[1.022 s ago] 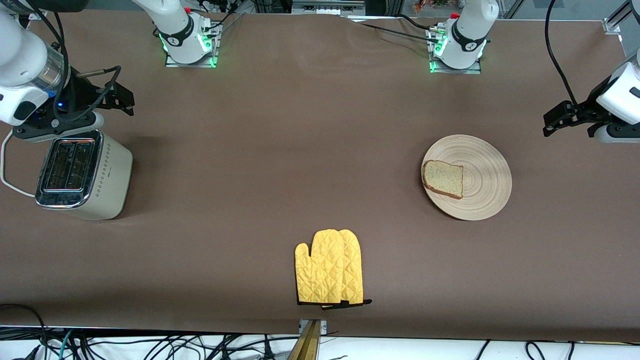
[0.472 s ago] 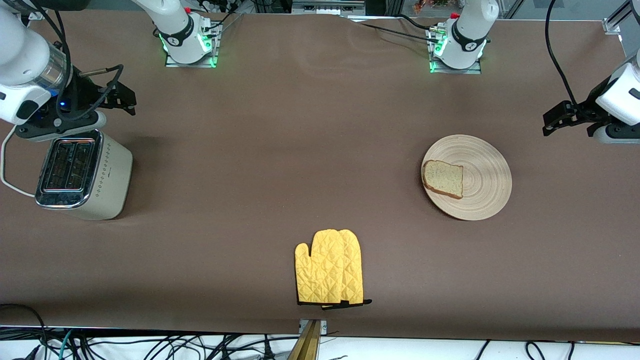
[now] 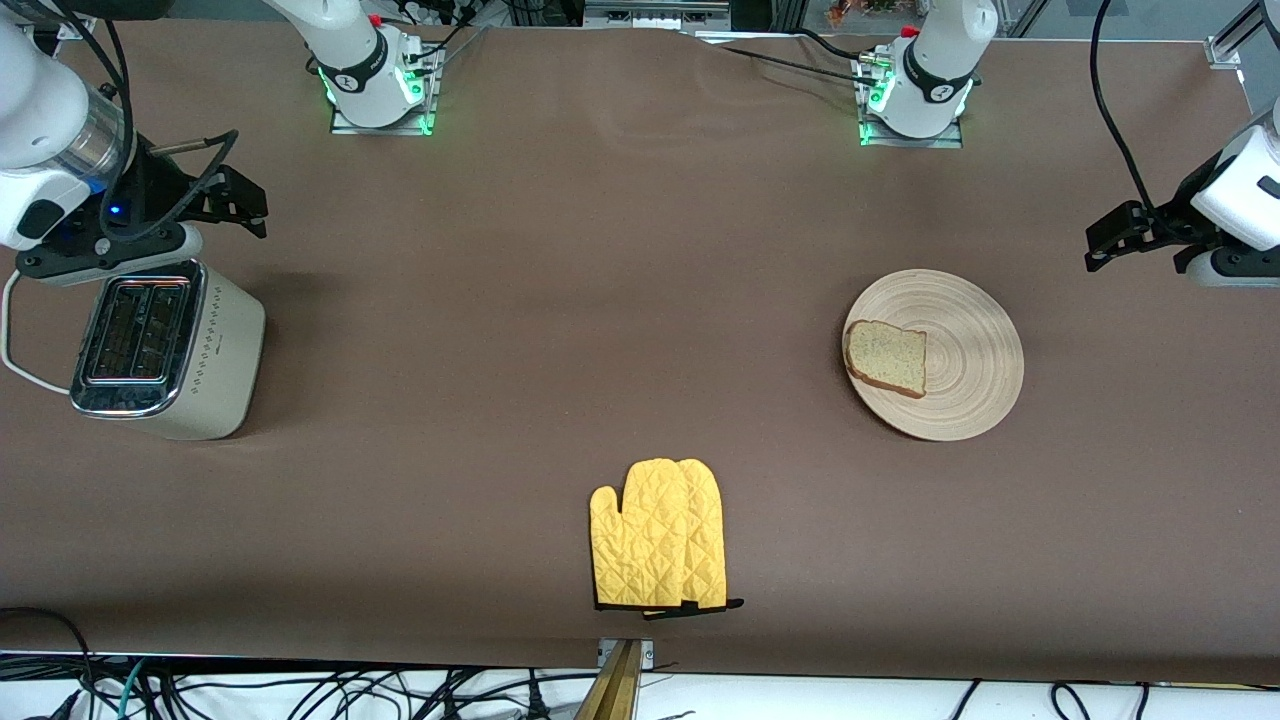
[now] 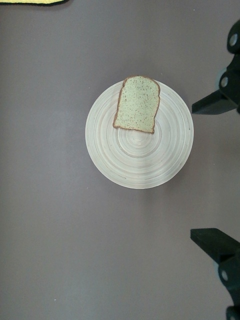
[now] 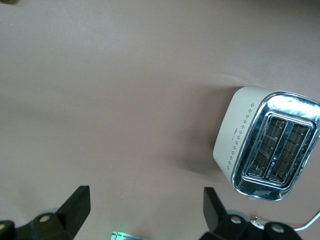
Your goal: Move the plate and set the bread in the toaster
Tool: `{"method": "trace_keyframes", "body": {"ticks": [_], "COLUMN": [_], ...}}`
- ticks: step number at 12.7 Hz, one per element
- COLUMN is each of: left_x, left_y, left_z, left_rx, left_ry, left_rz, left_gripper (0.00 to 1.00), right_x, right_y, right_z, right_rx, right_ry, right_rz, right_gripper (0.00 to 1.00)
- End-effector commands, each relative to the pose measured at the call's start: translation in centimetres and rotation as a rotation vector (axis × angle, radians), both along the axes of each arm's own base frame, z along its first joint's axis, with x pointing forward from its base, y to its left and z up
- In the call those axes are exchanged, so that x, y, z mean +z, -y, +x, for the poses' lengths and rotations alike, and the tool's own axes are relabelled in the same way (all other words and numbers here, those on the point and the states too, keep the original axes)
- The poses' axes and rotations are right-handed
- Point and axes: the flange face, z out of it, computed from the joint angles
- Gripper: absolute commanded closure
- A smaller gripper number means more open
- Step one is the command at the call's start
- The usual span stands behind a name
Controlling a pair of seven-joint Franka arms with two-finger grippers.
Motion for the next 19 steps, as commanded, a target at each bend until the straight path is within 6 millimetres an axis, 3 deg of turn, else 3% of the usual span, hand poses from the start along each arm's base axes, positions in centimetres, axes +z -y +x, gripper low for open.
{"method": "trace_keyframes", "body": {"ticks": [1, 19], "left_x": [0.71, 0.71], "left_y": [-0.02, -0.03], "left_z": [0.31, 0.31], "left_rx": [-0.017, -0.018], "left_ry": [-0.003, -0.003], "left_rz": [-0.012, -0.012], "left_gripper": [0.00, 0.00], "right_x": [1.08, 0.32], "right_y": [-0.11, -0.46], "right_z": [-0.90, -0.91], "right_rx": [0.000, -0.004], "right_ry": [0.005, -0.011], "right_rz": [0.018, 0.038], "right_gripper": [0.00, 0.00]}}
